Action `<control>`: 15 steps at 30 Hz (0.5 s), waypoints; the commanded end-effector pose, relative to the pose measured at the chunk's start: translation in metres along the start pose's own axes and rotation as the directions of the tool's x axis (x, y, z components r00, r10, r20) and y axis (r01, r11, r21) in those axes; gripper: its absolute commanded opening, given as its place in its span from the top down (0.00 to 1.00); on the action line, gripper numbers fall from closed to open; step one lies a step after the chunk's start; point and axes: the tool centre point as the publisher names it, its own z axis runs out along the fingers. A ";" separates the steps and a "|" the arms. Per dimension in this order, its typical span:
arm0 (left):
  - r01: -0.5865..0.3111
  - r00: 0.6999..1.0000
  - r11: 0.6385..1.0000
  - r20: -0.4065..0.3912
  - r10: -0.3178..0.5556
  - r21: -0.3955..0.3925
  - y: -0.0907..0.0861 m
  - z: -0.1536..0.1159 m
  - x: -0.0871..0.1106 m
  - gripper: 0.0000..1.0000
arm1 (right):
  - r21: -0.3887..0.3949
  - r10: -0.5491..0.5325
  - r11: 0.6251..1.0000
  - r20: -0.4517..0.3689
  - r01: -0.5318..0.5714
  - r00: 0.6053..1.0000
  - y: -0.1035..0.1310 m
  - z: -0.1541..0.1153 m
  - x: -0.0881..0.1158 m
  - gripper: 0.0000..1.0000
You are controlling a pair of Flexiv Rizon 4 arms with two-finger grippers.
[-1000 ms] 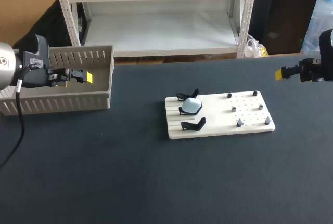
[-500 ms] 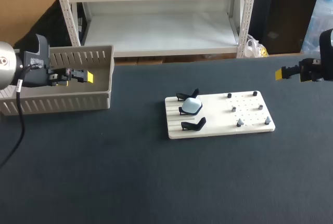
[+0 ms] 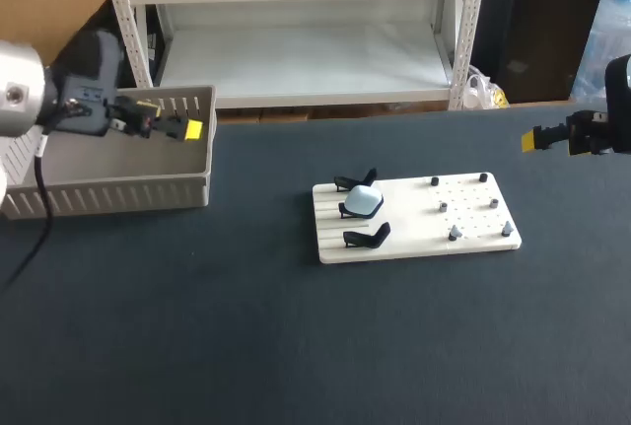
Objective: Pick up each earbud case from the left stands, insert the matching earbuds, close the lid, and place the case in the box.
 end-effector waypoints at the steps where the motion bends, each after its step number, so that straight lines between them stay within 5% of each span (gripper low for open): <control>1: -0.214 0.977 0.960 0.025 0.213 0.181 -0.005 0.016 -0.006 0.00 | 0.000 0.000 1.000 0.000 0.000 1.000 0.000 0.000 0.000 0.00; 7: -0.367 0.928 0.901 0.030 0.370 0.233 -0.025 0.037 0.002 0.00 | 0.000 0.000 1.000 0.000 0.000 1.000 0.000 0.000 0.000 0.00; 15: -0.467 0.878 0.818 0.068 0.474 0.334 -0.035 0.053 0.007 0.00 | 0.000 0.000 1.000 0.000 0.000 1.000 0.000 0.000 0.000 0.00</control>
